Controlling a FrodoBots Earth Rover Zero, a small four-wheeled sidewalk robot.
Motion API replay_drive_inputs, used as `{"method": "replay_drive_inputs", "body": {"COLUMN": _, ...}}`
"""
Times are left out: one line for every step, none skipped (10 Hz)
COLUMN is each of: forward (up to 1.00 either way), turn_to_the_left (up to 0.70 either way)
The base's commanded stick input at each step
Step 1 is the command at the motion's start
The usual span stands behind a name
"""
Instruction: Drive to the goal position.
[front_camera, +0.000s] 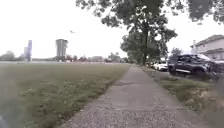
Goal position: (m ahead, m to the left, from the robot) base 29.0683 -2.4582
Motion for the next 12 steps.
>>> {"method": "replay_drive_inputs", "body": {"forward": 0.7, "turn_to_the_left": 0.0}}
{"method": "replay_drive_inputs", "body": {"forward": 0.7, "turn_to_the_left": 0.0}}
{"method": "replay_drive_inputs", "body": {"forward": 0.7, "turn_to_the_left": 0.0}}
{"method": "replay_drive_inputs", "body": {"forward": 0.7, "turn_to_the_left": 0.0}}
{"method": "replay_drive_inputs", "body": {"forward": 0.7, "turn_to_the_left": 0.0}}
{"method": "replay_drive_inputs", "body": {"forward": 0.7, "turn_to_the_left": 0.0}}
{"method": "replay_drive_inputs", "body": {"forward": 0.7, "turn_to_the_left": 0.0}}
{"method": "replay_drive_inputs", "body": {"forward": 0.7, "turn_to_the_left": -0.28}}
{"method": "replay_drive_inputs", "body": {"forward": 0.7, "turn_to_the_left": -0.35}}
{"method": "replay_drive_inputs", "body": {"forward": 0.7, "turn_to_the_left": -0.35}}
{"method": "replay_drive_inputs", "body": {"forward": 0.7, "turn_to_the_left": -0.35}}
{"method": "replay_drive_inputs", "body": {"forward": 0.7, "turn_to_the_left": -0.14}}
